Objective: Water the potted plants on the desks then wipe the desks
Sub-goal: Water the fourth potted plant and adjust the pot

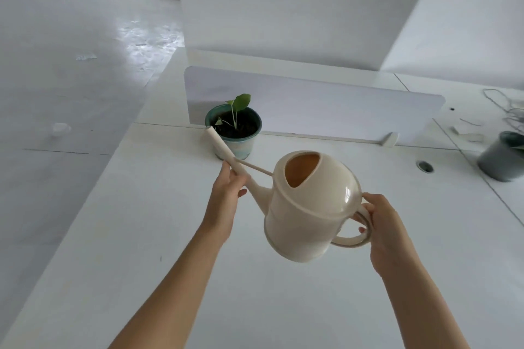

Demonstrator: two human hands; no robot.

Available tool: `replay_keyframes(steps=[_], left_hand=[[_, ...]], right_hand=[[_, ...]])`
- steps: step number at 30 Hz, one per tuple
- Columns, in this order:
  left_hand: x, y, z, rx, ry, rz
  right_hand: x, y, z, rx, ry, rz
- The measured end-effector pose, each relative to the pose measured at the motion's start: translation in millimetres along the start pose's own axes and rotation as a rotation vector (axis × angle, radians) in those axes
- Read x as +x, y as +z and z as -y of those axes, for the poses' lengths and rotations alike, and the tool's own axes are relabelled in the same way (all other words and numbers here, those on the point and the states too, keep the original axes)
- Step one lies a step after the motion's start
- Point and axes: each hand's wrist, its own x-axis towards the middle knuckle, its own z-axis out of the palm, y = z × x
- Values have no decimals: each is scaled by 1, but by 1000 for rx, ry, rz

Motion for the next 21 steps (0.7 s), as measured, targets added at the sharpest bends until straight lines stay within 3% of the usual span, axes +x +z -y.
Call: replay_keyframes(steps=[3, 21], left_hand=[[16, -6, 2, 34, -13, 53], [98, -4, 12, 81, -190, 101]], right_hand=[[-3, 10, -2, -30, -11, -37], [23, 37, -9, -285, -81, 204]])
